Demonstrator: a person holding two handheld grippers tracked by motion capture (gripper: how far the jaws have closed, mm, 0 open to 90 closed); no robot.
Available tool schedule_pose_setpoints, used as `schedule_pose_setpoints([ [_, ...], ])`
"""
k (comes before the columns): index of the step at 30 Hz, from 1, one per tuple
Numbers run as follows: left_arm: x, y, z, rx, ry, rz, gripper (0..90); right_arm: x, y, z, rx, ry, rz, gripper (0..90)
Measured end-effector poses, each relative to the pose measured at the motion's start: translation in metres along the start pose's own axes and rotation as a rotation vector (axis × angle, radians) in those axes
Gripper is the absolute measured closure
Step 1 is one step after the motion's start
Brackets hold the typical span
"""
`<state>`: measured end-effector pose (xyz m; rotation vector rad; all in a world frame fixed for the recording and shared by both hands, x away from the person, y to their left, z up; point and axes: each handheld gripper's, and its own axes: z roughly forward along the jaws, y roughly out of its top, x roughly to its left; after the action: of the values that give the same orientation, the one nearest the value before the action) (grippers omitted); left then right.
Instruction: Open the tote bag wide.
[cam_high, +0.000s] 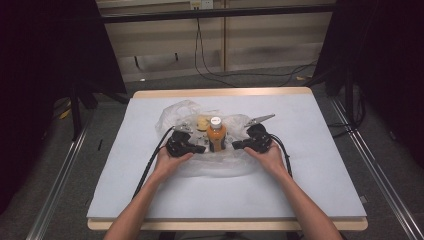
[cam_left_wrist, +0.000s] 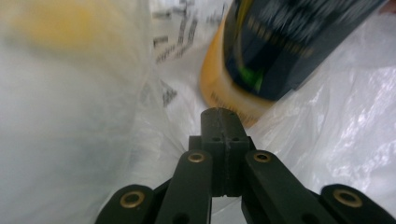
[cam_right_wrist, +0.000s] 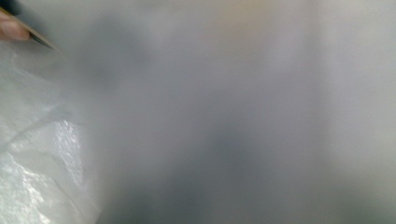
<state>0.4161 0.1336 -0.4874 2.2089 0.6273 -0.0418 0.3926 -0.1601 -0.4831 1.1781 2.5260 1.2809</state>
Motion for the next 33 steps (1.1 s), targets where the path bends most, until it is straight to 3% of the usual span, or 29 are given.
schedule_pose_setpoints([
  [2,0.001,0.000,-0.001,0.004,0.002,0.004,90.0,-0.001,-0.005,0.005,0.019,-0.004,0.001,90.0],
  [4,-0.001,0.000,-0.002,0.008,0.029,0.014,90.0,-0.002,-0.008,0.005,0.003,-0.001,0.009,90.0],
  [7,-0.004,0.001,-0.004,-0.006,0.011,0.026,90.0,-0.001,-0.008,0.003,-0.003,-0.006,0.002,90.0],
  [10,-0.009,0.003,-0.012,-0.044,-0.006,0.033,90.0,0.002,-0.006,-0.006,-0.077,0.007,-0.016,90.0],
  [11,-0.011,0.004,-0.016,-0.056,-0.007,0.028,90.0,0.006,-0.001,-0.015,-0.128,0.008,-0.021,90.0],
  [14,-0.017,0.006,-0.028,-0.101,-0.007,0.031,90.0,0.008,0.005,-0.026,-0.163,0.020,-0.024,90.0],
  [15,-0.018,0.006,-0.032,-0.117,-0.022,0.036,90.0,0.011,0.009,-0.035,-0.190,0.020,-0.030,90.0],
  [16,-0.022,0.007,-0.037,-0.125,-0.011,0.051,90.0,0.011,0.009,-0.035,-0.190,0.020,-0.030,90.0],
  [24,-0.040,0.013,-0.071,-0.238,-0.041,0.097,90.0,0.025,0.018,-0.066,-0.277,0.052,-0.047,90.0],
  [29,-0.037,0.020,-0.089,-0.277,-0.023,0.099,90.0,0.028,0.028,-0.079,-0.300,0.053,-0.060,90.0],
  [33,-0.029,0.034,-0.106,-0.320,0.004,0.101,90.0,0.036,0.048,-0.087,-0.328,0.058,-0.091,90.0],
])
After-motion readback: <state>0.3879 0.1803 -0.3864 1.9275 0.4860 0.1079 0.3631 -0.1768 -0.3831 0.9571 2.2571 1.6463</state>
